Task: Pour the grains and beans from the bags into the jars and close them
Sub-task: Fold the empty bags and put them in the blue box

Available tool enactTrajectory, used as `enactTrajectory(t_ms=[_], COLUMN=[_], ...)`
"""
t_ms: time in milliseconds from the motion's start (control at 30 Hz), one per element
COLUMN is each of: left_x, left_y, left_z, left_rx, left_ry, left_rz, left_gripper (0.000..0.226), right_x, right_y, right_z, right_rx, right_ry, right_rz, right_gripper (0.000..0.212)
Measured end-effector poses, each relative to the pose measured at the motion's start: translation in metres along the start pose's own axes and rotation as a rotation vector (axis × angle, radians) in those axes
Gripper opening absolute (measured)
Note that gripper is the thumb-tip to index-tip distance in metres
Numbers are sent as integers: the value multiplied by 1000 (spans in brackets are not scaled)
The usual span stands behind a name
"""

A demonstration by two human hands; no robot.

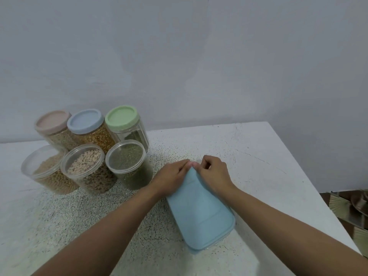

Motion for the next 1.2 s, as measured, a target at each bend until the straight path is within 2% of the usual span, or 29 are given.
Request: enactTrajectory(t_ms=[167, 267, 300, 400, 533, 567, 633, 733, 833, 933, 1200], left_x=[3, 7, 8, 12, 17, 17, 14, 10, 2, -2, -30], left_y=[-6, -13, -17, -30, -43, -44, -40, -26, -12, -7, -20], left_z=[-5, -4, -2, 9, 6, -5, -36, -90, -112, -114, -101], left_rx=[76, 110, 124, 163, 186, 193, 222, 297, 267, 208, 320], left_ry=[-9, -7, -4, -12, -88, -113, -154, -192, -275, -329, -400], left_rz=[27, 132, 174, 223, 157, 182, 190, -11, -291, -442, -609], left_gripper=[46, 42, 42, 35, 16, 20, 42, 62, 46, 39, 27], right_x=[-5, -4, -2, 6, 7, 6, 4, 2, 0, -5, -25], right_y=[-5, -8, -8, -8, -5, -4, -2, 3, 6, 7, 32], right_z=[-5, -13, -17, -27, -30, -30, -26, -18, -8, 6, 45], right_rx=[4, -76, -130, -206, -136, -118, -90, -66, -22, 34, 27], right_ry=[-32, -108, -129, -166, -180, -177, -175, -177, -146, -86, 20], right_rz=[-77, -97, -99, -95, -18, -10, 16, 33, 50, 100, 208], right_gripper=[36, 21, 24, 52, 55, 56, 54, 53, 52, 49, 55])
Point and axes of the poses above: each hand's wrist, its own z-axis towards the middle knuckle, its own y-axis out of the palm, x = y × z, the point moved 6 cm from there along z, towards the middle knuckle, and after that the axes turned 3 degrees about -z, right-handed, at the moved point
